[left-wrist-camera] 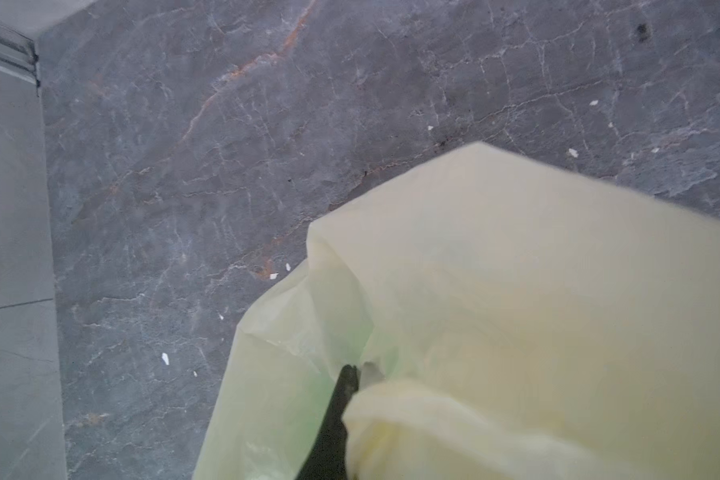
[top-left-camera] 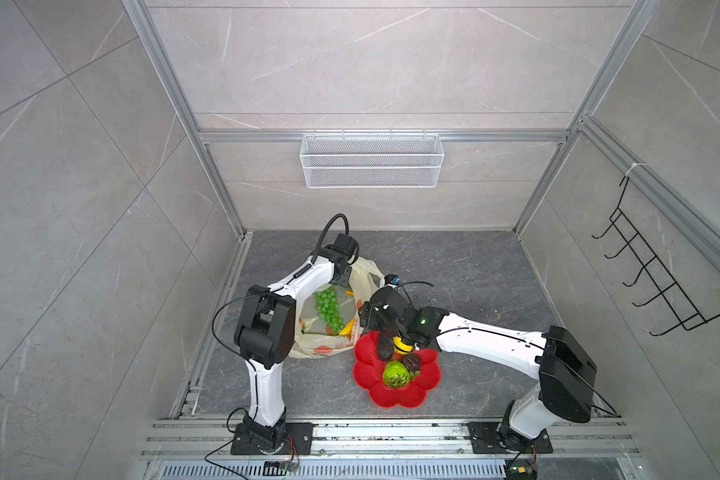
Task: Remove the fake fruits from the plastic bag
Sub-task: 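Lift the bag's near edge with the left gripper while the right gripper hovers, then lower the right gripper into the bag while the left gripper holds it up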
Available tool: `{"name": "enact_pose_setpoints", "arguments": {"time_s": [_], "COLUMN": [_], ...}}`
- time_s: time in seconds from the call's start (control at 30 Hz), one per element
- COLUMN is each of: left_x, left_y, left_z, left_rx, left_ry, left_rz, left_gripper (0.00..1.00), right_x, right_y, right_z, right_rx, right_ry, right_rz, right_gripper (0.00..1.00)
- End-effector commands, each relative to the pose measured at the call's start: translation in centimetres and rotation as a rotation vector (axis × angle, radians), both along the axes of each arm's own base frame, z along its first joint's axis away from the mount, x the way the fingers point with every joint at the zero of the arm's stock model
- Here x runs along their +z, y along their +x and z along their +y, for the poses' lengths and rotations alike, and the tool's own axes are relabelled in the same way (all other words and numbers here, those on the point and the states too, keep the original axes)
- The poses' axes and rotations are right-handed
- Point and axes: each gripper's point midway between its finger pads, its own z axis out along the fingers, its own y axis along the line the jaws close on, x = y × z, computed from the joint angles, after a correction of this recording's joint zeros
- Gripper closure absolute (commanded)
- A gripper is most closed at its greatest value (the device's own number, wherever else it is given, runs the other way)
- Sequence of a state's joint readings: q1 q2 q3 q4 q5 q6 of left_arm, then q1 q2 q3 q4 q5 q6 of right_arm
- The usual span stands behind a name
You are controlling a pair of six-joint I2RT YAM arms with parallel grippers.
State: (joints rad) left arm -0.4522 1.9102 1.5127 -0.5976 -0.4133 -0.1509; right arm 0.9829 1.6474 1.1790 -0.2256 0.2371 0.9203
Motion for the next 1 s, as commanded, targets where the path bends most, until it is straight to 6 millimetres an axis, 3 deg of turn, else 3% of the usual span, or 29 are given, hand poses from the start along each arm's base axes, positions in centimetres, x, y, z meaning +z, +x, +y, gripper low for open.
{"name": "enact_pose_setpoints", "arguments": {"time_s": [0.0,0.1,0.2,0.43,0.6,0.87,0.97], "left_x": [6.8,9.2,10.3,8.4,6.5,6.0,5.9], "left_y": [-0.3,-2.2,-4.2,-6.2,-5.1,-1.7,-1.3], "left_z": [1.7,3.2,2.6,1.0,1.3,1.7,2.2], "left_rx": [0.121,0.195,0.159,0.091,0.120,0.169,0.197], "left_ry": [-0.103,-0.150,-0.267,-0.361,-0.359,-0.477,-0.478], "left_rz": [-0.201,-0.288,-0.319,-0.238,-0.176,-0.119,-0.112], "left_gripper": [1.00,1.00,1.00,1.00,1.00,1.00,1.00], "right_x": [0.9,1.7,2.6,2.4,1.9,-1.1,-2.3], "right_y": [0.1,-0.4,-1.2,-2.5,-2.6,-0.1,1.8], "right_z": [2.0,3.5,4.9,7.9,9.3,11.3,12.0], "right_rx": [0.065,0.119,0.166,0.263,0.277,0.230,0.201], "right_ry": [0.036,0.051,0.048,0.039,-0.038,-0.067,-0.061], "right_rz": [-0.020,-0.057,-0.105,-0.127,-0.150,-0.115,-0.073], "right_gripper": [0.30,0.30,0.30,0.32,0.33,0.36,0.38]}}
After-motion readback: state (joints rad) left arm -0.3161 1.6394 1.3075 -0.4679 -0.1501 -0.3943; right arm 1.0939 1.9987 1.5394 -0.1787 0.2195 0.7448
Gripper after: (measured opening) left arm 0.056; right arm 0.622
